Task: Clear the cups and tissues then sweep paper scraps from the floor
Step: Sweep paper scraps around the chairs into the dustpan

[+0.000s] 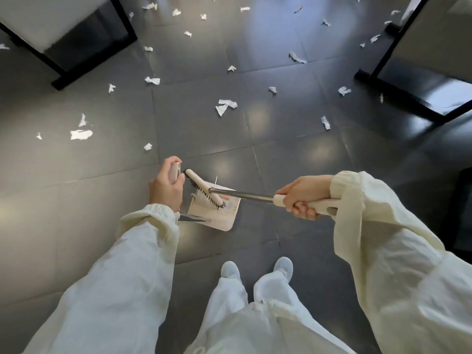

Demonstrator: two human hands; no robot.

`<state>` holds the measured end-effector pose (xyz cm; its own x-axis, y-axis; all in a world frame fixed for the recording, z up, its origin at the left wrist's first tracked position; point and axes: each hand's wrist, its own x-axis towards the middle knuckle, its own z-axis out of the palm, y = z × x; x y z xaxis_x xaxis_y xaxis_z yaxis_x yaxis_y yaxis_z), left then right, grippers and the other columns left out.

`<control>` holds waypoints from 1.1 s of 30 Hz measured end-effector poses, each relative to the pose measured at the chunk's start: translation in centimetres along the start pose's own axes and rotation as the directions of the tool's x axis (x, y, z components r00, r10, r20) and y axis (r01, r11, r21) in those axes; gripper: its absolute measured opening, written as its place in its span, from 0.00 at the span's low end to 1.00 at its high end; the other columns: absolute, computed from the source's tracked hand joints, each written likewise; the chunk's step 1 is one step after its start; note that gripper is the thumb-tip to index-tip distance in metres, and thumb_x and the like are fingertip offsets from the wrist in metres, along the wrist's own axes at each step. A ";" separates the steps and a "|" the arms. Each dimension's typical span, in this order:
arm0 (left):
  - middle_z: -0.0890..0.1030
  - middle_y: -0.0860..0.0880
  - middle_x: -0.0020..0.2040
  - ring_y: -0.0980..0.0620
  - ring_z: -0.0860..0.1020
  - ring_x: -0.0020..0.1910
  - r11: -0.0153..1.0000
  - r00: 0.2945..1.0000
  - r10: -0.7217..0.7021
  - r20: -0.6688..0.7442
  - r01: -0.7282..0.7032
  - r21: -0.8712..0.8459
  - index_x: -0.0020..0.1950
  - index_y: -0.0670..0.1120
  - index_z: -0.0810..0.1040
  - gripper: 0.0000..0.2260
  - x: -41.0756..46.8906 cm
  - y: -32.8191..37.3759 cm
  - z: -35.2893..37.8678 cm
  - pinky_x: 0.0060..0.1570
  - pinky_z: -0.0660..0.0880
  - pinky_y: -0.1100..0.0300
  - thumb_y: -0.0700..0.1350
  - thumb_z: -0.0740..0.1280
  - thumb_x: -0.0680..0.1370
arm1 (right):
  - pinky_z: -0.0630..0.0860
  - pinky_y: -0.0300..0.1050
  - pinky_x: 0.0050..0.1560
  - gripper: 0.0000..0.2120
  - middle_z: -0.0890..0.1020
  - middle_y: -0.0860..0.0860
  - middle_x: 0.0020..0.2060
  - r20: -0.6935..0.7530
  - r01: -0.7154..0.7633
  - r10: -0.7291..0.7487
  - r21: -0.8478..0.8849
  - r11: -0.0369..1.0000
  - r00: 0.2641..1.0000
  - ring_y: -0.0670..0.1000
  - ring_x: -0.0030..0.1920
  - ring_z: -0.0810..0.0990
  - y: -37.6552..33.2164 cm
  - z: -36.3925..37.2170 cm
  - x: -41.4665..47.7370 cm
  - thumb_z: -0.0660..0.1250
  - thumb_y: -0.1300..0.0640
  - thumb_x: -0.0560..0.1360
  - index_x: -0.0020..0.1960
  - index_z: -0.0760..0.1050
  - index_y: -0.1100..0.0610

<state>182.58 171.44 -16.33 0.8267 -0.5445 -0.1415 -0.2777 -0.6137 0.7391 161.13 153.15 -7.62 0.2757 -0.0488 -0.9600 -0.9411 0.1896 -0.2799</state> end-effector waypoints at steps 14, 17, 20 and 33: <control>0.76 0.44 0.36 0.40 0.75 0.29 0.991 0.985 0.132 0.109 -0.135 0.023 0.52 0.63 0.70 0.13 7.3 12.3 10.1 0.26 0.76 0.54 0.44 0.62 0.75 | 0.62 0.32 0.18 0.20 0.66 0.51 0.20 -0.240 0.179 -0.121 0.238 0.954 0.963 0.45 0.18 0.63 1.5 -17.2 -3.7 0.55 0.68 0.76 0.68 0.66 0.65; 0.77 0.44 0.35 0.42 0.76 0.28 0.989 0.983 0.137 0.120 -0.142 0.033 0.52 0.63 0.71 0.14 9.5 15.9 14.4 0.22 0.71 0.60 0.43 0.63 0.75 | 0.62 0.31 0.18 0.24 0.66 0.51 0.20 -0.294 0.205 -0.122 0.273 0.940 0.948 0.44 0.17 0.63 1.4 -23.4 -3.4 0.55 0.69 0.76 0.72 0.62 0.66; 0.77 0.45 0.34 0.45 0.75 0.24 0.990 0.983 0.133 0.126 -0.138 0.026 0.52 0.63 0.71 0.14 12.0 19.8 18.5 0.18 0.69 0.61 0.43 0.63 0.75 | 0.62 0.31 0.18 0.14 0.66 0.51 0.20 -0.299 0.181 -0.089 0.296 0.938 0.950 0.45 0.17 0.63 1.6 -30.1 -3.1 0.54 0.68 0.75 0.57 0.71 0.59; 0.74 0.55 0.35 0.42 0.74 0.33 0.979 0.934 0.199 0.298 -0.204 -0.015 0.54 0.59 0.72 0.13 20.7 34.0 32.8 0.40 0.79 0.44 0.41 0.63 0.77 | 0.63 0.41 0.30 0.04 0.68 0.54 0.27 -0.444 0.048 0.133 0.373 0.926 0.886 0.50 0.26 0.65 4.8 -48.1 -0.2 0.57 0.66 0.71 0.43 0.66 0.59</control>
<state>174.20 120.49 -15.73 0.5709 -0.8009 -0.1809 -0.4330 -0.4809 0.7624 147.15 106.88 -9.09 0.0328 -0.4531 -0.8909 -0.7855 0.5395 -0.3033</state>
